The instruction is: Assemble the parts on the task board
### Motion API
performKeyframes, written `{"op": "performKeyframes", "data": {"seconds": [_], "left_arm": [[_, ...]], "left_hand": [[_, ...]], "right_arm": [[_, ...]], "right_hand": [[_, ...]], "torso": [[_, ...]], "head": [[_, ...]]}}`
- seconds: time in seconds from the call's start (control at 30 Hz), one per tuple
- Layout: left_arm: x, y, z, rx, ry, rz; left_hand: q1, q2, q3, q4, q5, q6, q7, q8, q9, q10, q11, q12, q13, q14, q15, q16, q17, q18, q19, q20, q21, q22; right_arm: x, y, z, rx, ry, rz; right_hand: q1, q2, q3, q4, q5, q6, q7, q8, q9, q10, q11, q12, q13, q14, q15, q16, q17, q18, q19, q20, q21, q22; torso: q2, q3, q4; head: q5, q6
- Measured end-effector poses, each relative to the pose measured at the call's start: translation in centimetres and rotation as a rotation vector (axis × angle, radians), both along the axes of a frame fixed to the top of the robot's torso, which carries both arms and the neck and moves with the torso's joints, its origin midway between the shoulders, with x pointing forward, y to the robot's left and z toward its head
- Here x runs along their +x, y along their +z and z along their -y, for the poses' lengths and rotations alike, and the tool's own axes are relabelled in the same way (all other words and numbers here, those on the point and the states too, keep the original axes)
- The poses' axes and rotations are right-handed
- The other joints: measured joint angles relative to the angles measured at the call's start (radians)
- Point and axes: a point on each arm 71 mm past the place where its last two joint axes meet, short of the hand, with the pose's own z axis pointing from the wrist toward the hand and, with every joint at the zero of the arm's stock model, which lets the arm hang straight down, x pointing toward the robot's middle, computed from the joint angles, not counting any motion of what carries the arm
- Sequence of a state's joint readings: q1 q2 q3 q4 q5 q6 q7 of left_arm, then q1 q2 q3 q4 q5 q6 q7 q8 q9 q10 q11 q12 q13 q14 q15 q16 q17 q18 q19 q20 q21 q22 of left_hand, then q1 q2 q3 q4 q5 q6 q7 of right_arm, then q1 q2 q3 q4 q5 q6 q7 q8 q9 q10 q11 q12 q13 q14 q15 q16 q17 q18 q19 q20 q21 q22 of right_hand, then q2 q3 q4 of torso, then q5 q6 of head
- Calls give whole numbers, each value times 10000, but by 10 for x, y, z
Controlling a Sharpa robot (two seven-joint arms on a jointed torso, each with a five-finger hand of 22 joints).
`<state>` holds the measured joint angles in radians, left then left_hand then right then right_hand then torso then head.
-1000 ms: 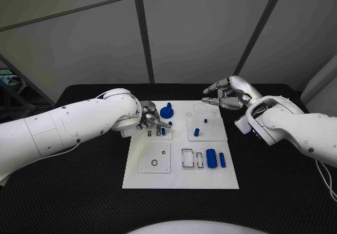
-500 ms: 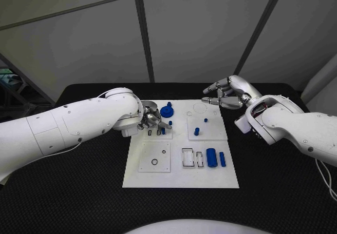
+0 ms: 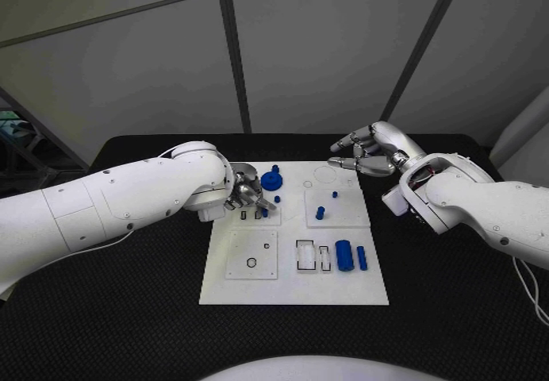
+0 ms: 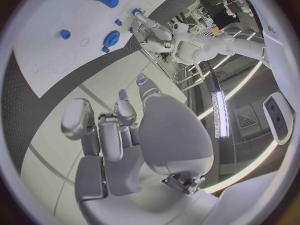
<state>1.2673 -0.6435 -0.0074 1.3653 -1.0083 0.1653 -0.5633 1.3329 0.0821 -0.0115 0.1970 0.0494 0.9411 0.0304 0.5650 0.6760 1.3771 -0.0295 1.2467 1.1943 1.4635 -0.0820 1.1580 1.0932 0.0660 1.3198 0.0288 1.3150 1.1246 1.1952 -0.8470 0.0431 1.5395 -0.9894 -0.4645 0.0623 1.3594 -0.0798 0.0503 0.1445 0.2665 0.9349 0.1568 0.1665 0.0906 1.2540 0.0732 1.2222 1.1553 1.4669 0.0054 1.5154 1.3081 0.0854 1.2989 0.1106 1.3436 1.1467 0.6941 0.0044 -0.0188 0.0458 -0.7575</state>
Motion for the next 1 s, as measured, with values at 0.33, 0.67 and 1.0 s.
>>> {"op": "performKeyframes", "data": {"seconds": [0.33,0.67,1.0], "left_arm": [[-1,1,-1,-255,39,-84],[-7,1,-16,-753,476,-390],[-13,4,-28,-1167,913,-399]], "left_hand": [[683,-105,1595,466,-66,-252,34,-280,62,-85,-19,-231,-259,62,-26,-40,38,253,-80,-63,0,-29],[-533,-1373,4416,226,-64,-211,76,-189,440,-83,-18,-267,-263,89,-53,-39,90,250,-108,-35,-40,82],[-1190,-1829,5596,-29,-67,-210,77,-30,766,-39,-59,-267,-190,89,-52,-39,123,249,-107,-35,-40,223]], "right_arm": [[1,-1,1,-35,-26,-43],[2,-2,3,-77,-73,-84],[3,-2,4,-108,-84,-113]], "right_hand": [[3,3,-28,-28,60,0,0,0,0,0,0,0,-20,0,0,1,-1,1,-3,-3,-39,-22],[40,40,-28,-28,104,0,0,38,0,0,0,0,-31,0,0,1,-3,1,-36,-36,-39,-37],[40,40,-28,-28,104,0,0,38,0,0,0,0,-30,0,0,2,-4,0,-36,-36,-39,-51]], "torso": [[-1,-2,0],[-8,-6,15],[-13,1,24]], "head": [[-1,-10],[11,-13],[90,-27]]}}
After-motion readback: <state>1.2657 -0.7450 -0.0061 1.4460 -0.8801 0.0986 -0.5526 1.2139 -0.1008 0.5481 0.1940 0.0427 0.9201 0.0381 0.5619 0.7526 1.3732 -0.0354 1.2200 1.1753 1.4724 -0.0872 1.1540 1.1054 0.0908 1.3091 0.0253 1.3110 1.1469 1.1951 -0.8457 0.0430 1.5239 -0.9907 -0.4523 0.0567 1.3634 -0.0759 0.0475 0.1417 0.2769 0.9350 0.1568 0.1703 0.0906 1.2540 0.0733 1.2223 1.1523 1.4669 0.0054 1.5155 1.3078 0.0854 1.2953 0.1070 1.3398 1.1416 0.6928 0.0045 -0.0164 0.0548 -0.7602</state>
